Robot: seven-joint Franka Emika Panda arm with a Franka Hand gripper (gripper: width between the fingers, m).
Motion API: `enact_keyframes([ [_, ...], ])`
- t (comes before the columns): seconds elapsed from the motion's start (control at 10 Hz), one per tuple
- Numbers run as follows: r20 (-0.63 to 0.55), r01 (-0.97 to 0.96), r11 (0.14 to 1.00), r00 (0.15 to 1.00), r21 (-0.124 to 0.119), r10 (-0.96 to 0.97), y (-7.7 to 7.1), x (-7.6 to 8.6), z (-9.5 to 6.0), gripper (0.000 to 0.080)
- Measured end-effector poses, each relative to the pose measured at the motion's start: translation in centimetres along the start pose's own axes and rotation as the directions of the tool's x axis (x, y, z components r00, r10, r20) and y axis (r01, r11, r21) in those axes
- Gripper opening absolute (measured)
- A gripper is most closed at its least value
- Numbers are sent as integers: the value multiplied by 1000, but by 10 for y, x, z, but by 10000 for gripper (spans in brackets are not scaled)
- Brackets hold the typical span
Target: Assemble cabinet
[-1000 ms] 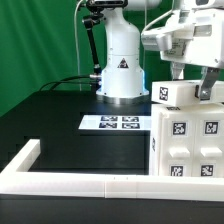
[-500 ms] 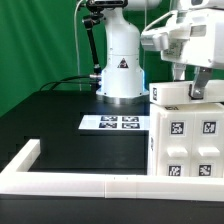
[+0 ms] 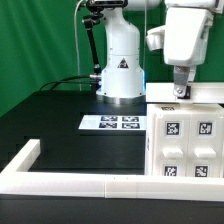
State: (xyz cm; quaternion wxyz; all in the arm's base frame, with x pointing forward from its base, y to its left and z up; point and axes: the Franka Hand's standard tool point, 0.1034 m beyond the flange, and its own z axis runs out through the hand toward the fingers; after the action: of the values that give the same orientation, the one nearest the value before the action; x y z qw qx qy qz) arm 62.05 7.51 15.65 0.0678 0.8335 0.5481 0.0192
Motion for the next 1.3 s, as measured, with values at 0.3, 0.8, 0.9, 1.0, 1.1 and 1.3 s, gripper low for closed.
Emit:
enact_keyframes([
  [0.3, 4, -347, 938, 938, 9, 347, -1, 0, 0, 558],
  [0.8, 3, -660, 751, 751, 27, 660, -3, 1, 1, 558],
  [0.9, 5, -721, 693, 693, 28, 721, -3, 1, 1, 558],
  [1.0, 6, -763, 646, 646, 32, 763, -3, 2, 1, 558],
  [1.1, 7, -792, 609, 610, 36, 793, -3, 2, 1, 558],
  [1.3, 21, -912, 404, 407, 73, 913, -4, 3, 1, 558],
])
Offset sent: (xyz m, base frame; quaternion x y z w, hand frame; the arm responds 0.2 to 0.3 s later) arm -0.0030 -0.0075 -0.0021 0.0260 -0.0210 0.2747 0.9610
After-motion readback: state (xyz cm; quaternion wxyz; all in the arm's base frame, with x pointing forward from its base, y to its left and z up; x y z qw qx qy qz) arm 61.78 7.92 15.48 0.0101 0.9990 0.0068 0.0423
